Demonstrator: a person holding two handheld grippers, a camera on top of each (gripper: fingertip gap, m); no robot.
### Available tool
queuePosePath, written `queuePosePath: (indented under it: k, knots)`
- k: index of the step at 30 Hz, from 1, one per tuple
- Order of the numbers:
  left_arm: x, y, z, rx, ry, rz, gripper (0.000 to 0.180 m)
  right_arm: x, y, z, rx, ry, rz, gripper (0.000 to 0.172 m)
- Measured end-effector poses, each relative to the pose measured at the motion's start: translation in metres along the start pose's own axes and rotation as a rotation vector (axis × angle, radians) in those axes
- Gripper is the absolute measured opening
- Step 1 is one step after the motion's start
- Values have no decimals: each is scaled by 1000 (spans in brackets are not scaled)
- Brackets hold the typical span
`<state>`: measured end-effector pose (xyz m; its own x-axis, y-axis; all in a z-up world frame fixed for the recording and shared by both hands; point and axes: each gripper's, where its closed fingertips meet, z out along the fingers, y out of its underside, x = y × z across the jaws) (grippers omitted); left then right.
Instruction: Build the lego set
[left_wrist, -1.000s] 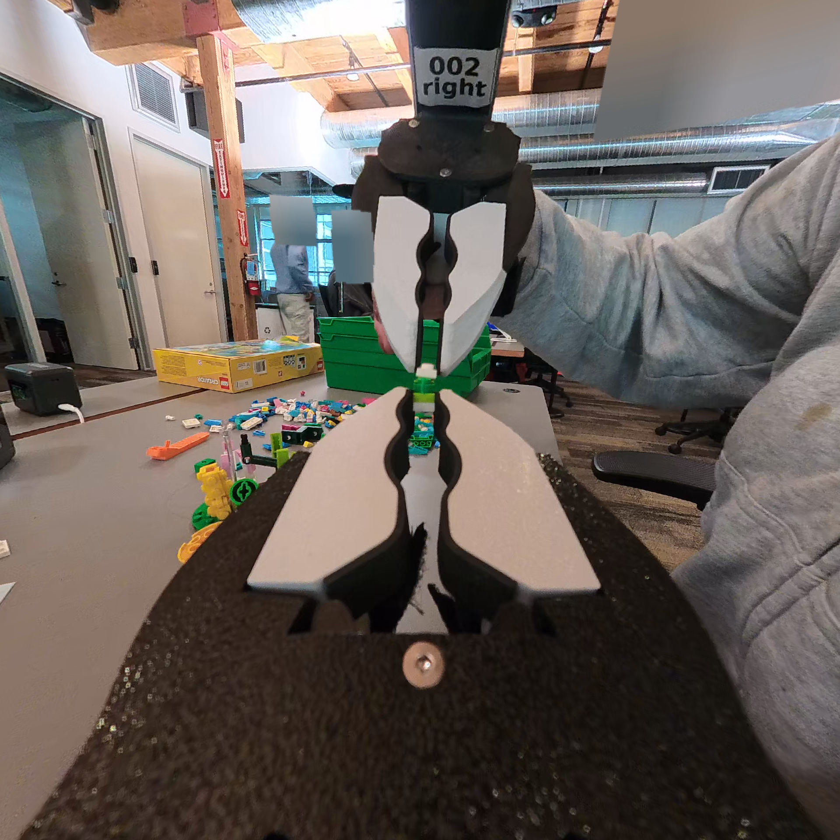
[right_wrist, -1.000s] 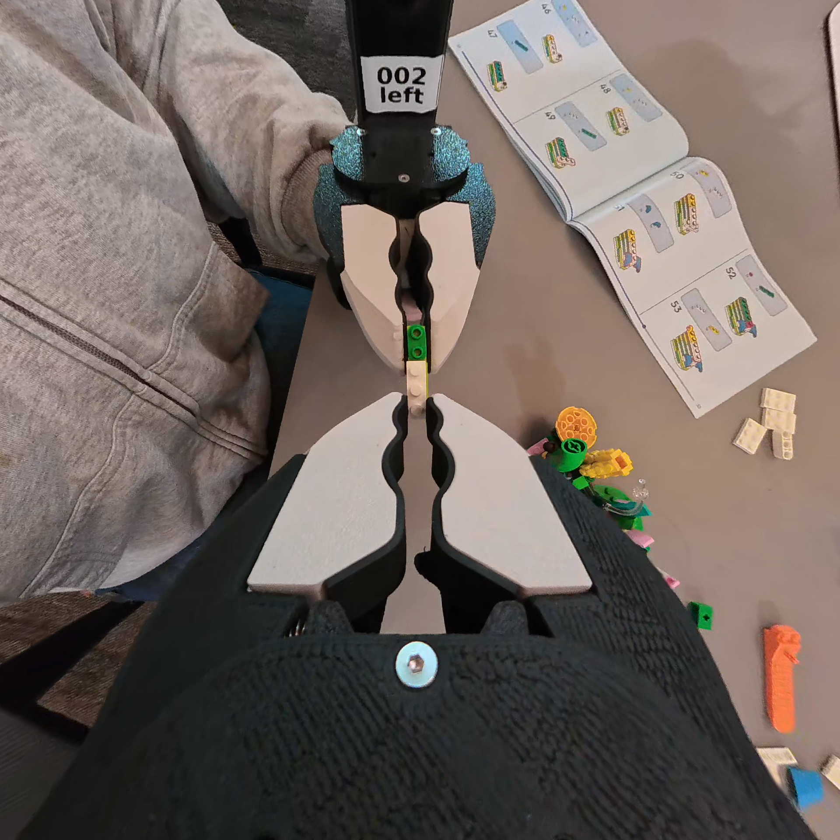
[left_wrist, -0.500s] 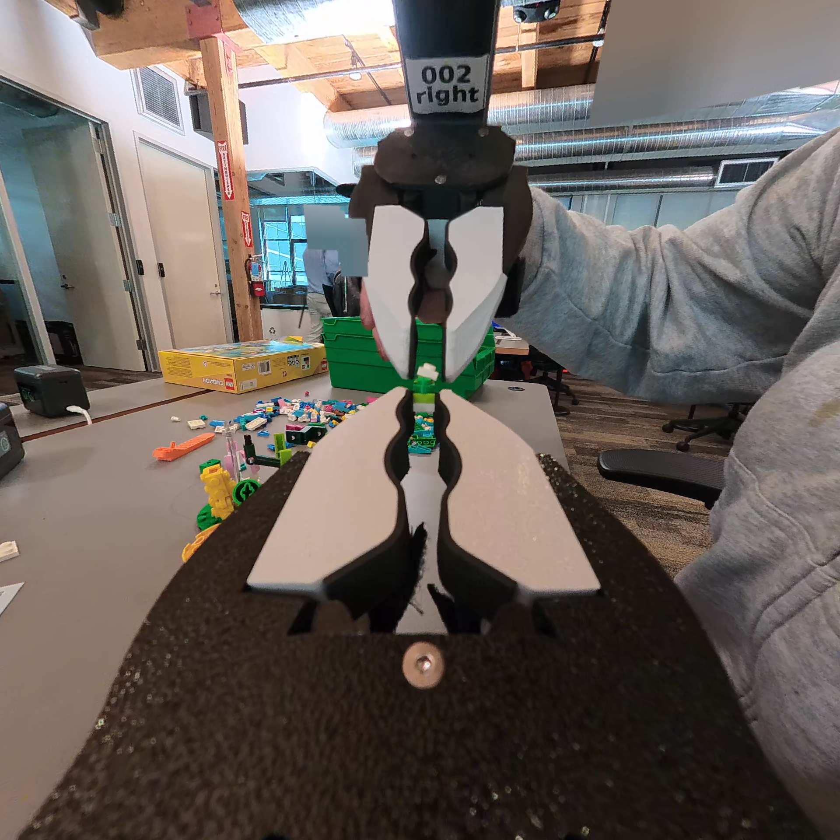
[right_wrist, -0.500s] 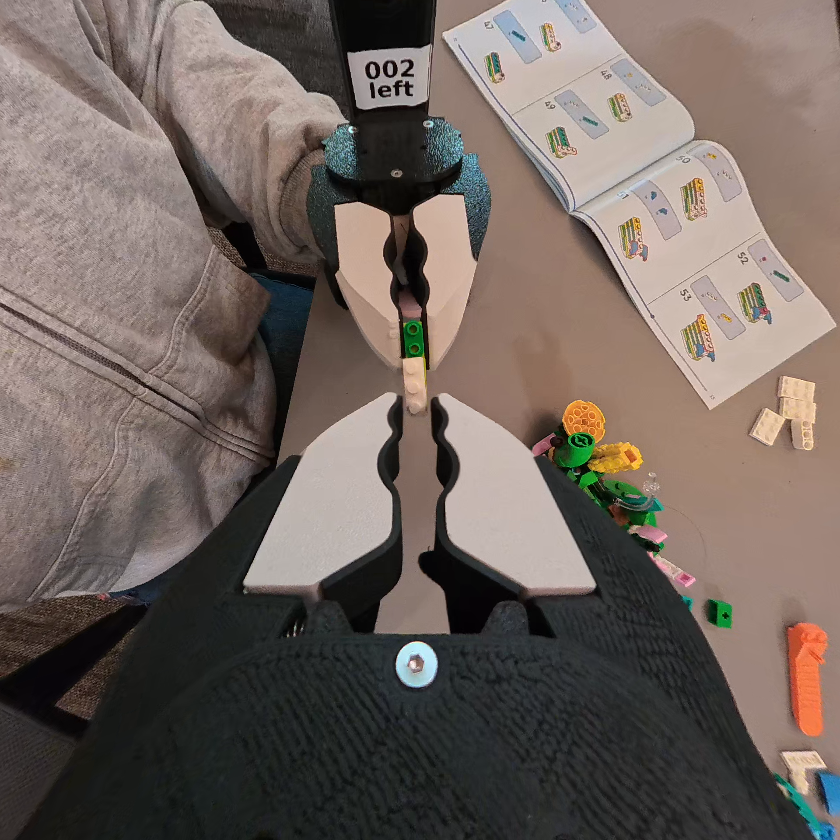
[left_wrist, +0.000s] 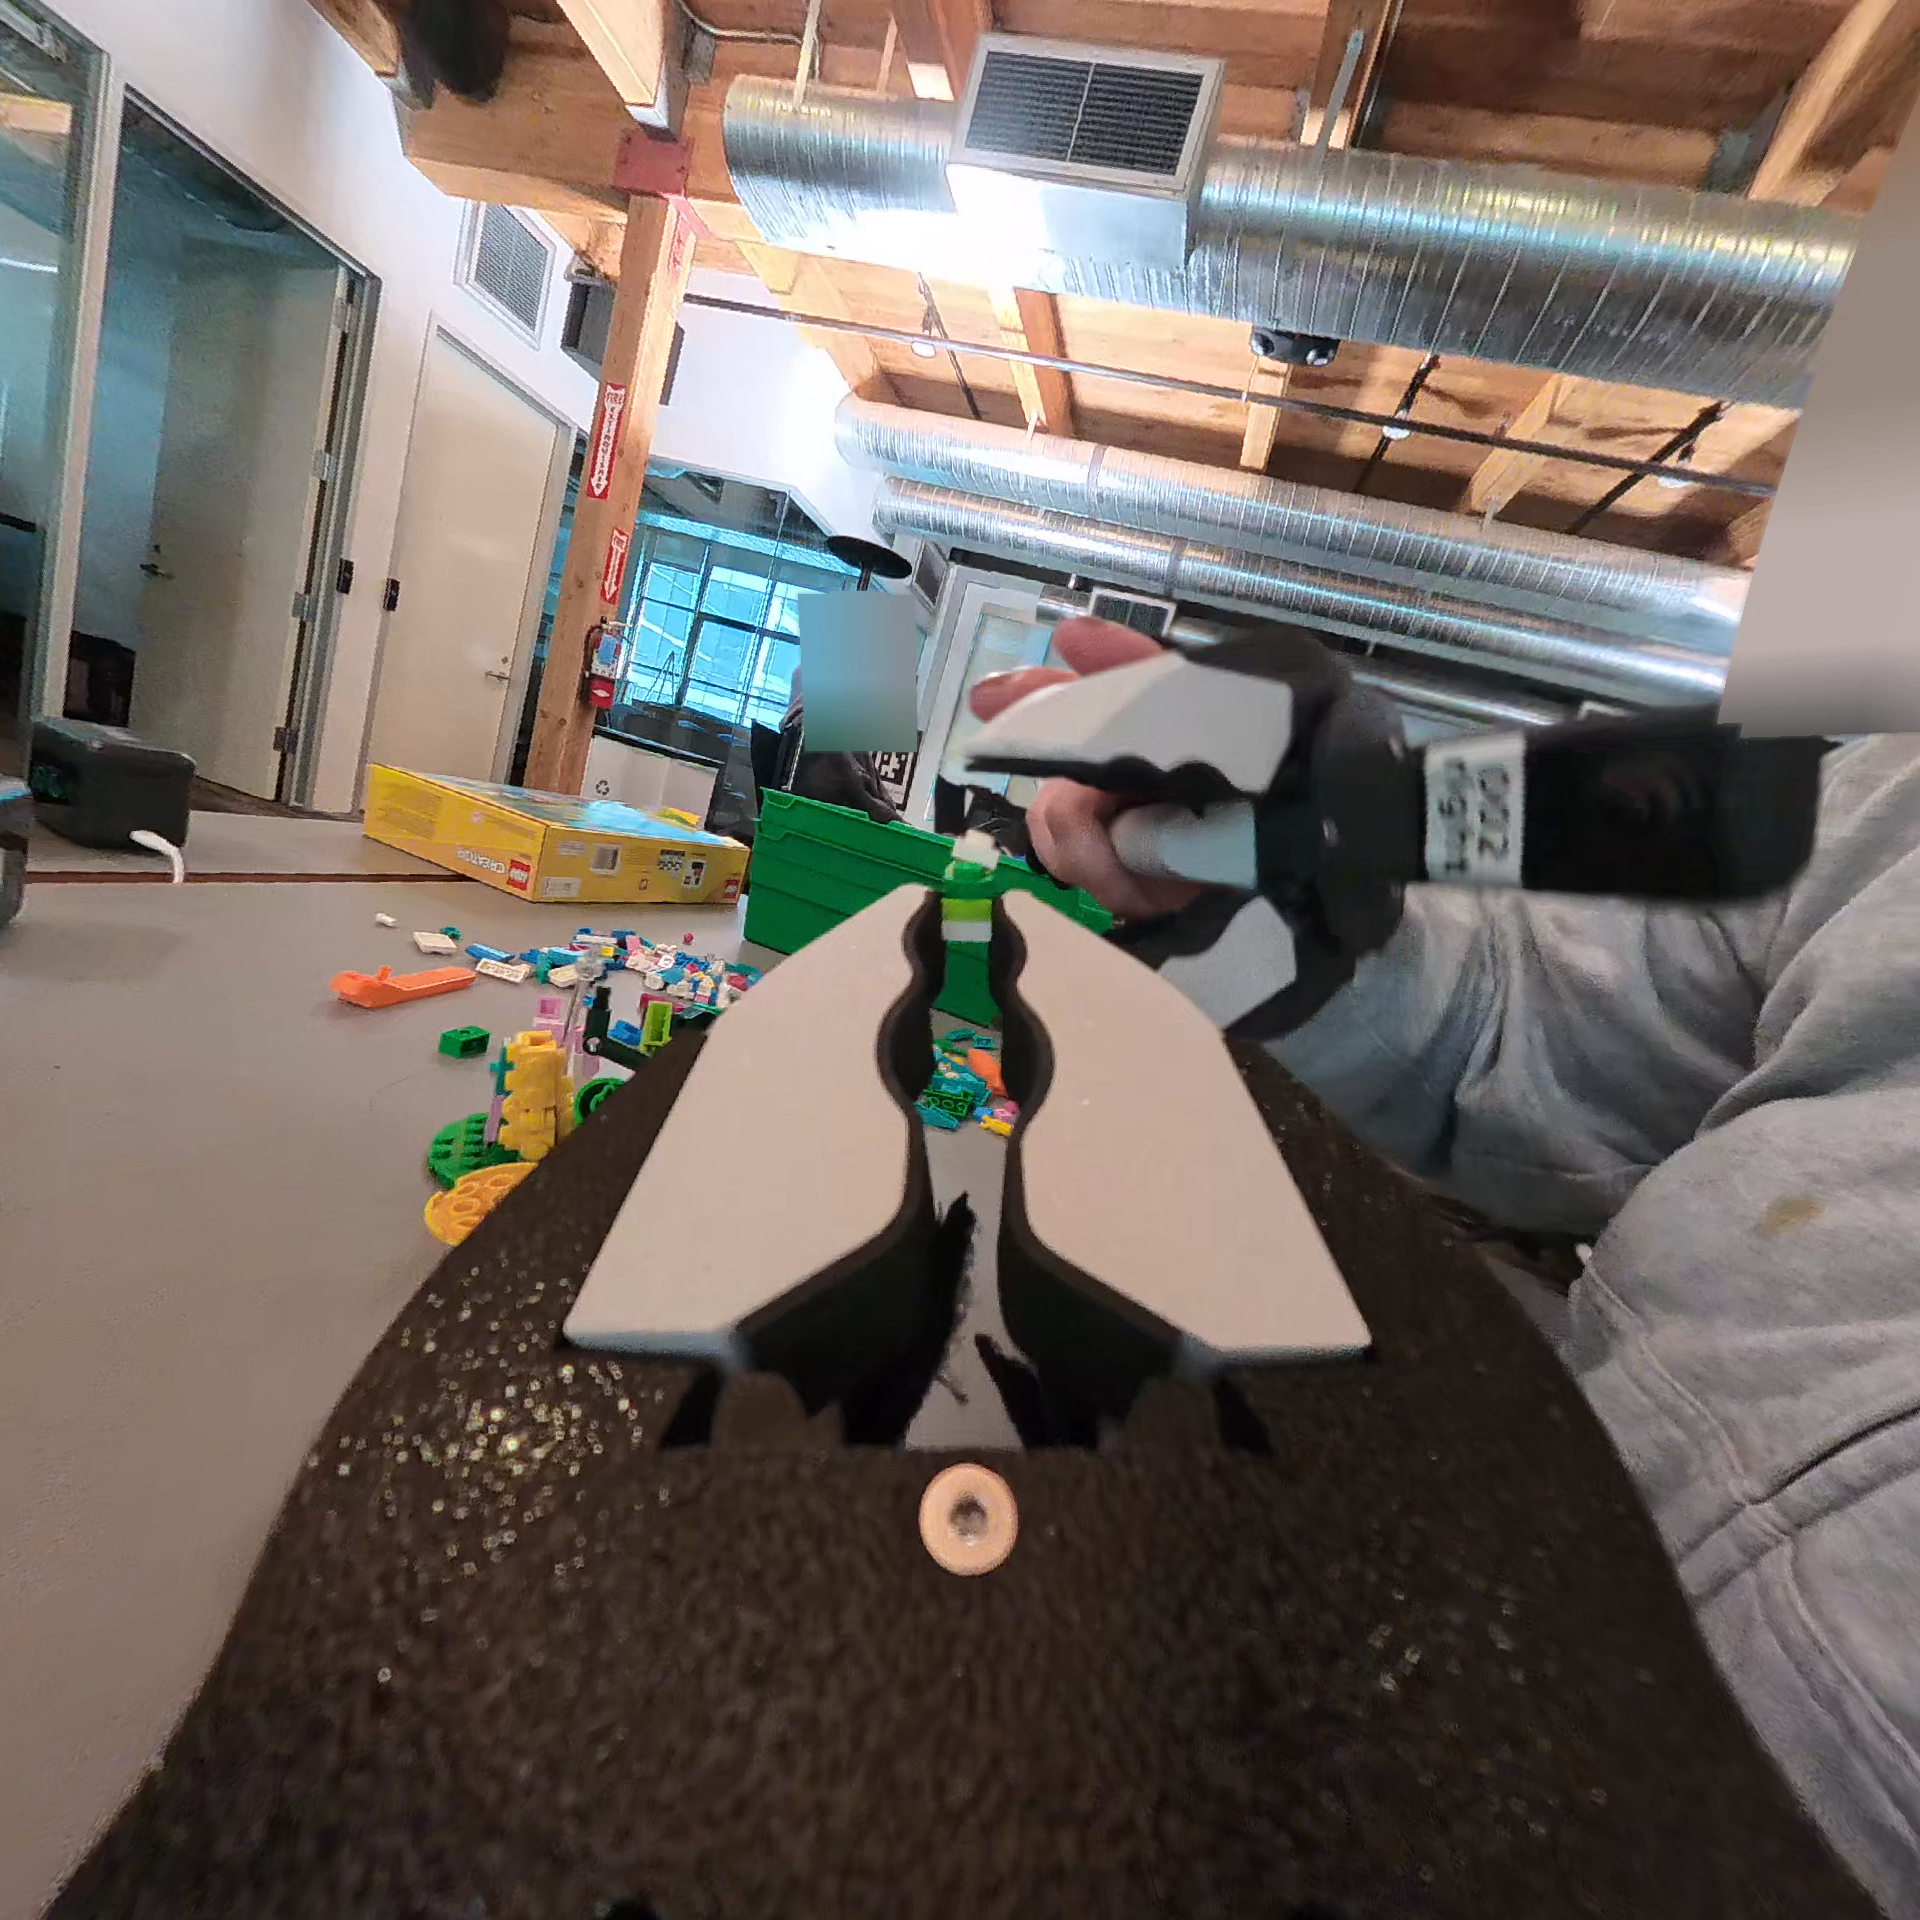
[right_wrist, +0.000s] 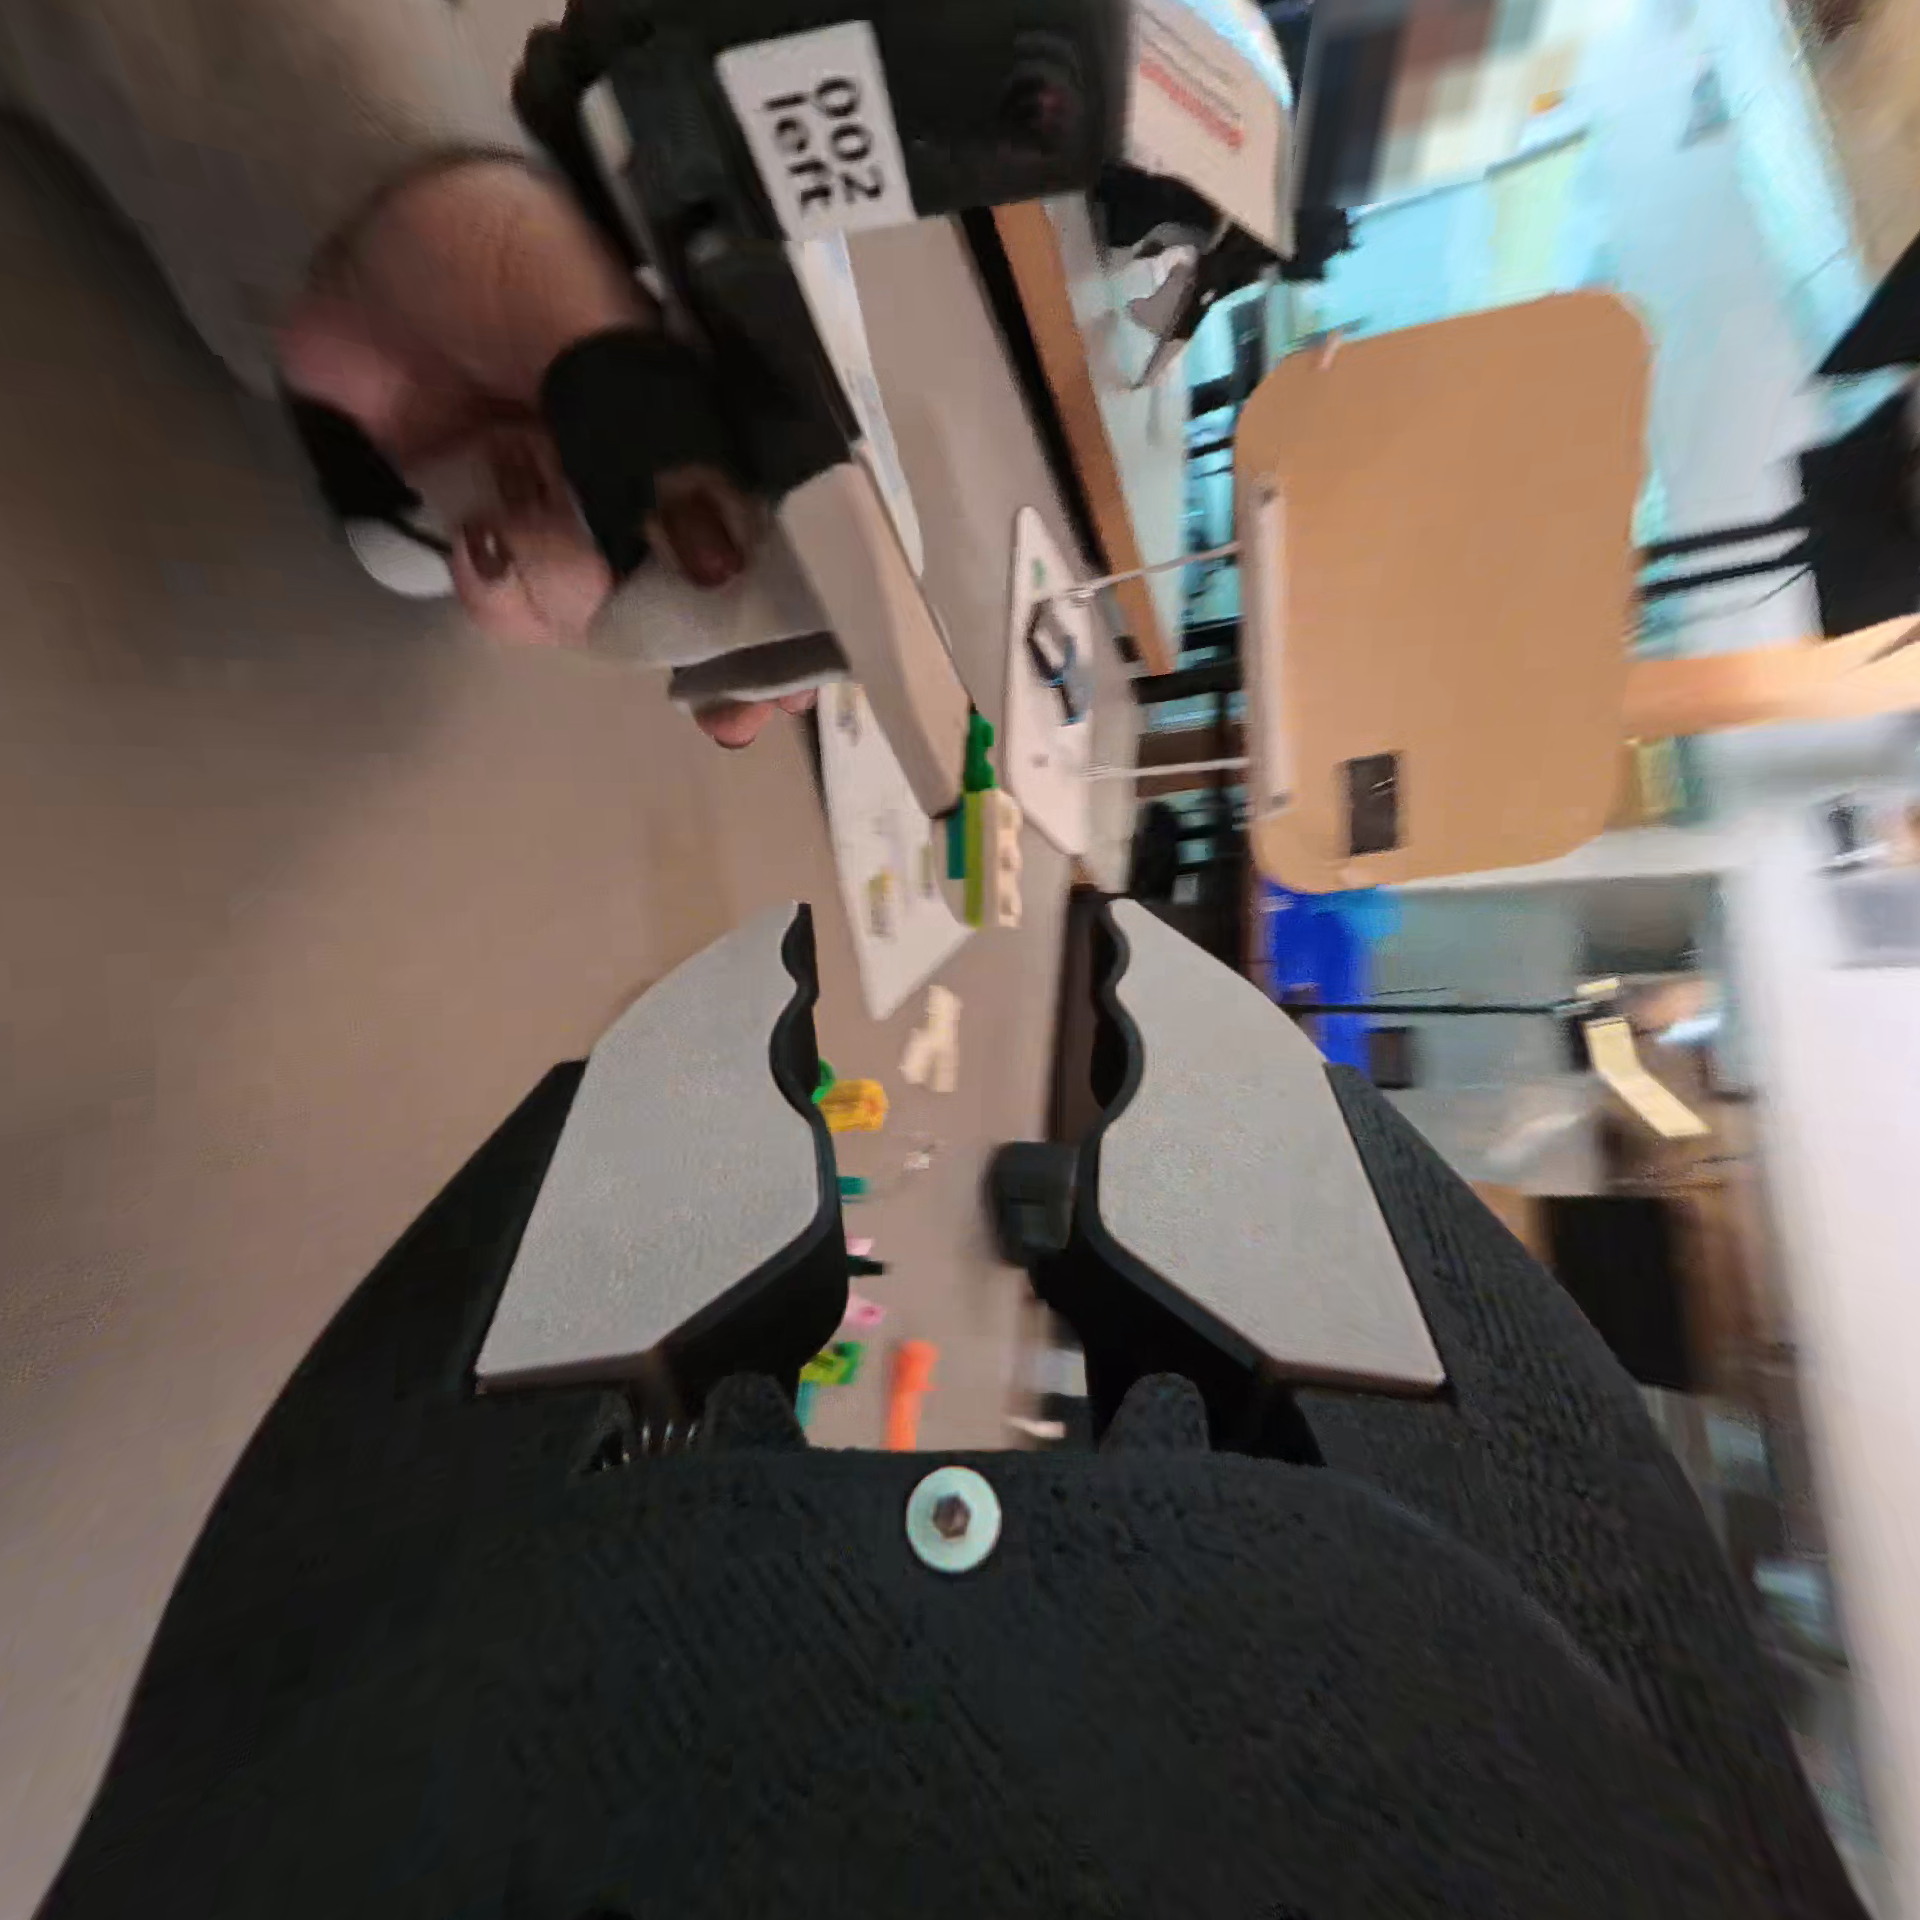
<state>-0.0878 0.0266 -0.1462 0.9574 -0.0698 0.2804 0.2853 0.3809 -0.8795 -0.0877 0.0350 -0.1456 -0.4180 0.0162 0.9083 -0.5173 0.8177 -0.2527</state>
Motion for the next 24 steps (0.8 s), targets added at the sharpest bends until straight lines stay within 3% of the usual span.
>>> queuePosePath:
  k: [1, 4, 8, 14, 24]
  knots:
    - [0, 0, 0, 0, 1, -6, 8, -2, -3, 2, -9, 52, -87, 49]
    - [0, 2, 1, -13, 5, -14, 8, -1, -9, 8, -28, 168, -238, 37]
    - [1, 3, 1, -25, 10, -25, 8, 1, -7, 15, -60, 187, -238, 36]
    - [2, 5, 2, -40, 16, -26, 8, 3, -2, 20, -79, 214, -226, 16]
    - [1, 8, 3, -57, 5, -22, 8, 1, 0, 18, -94, 261, -272, 14]
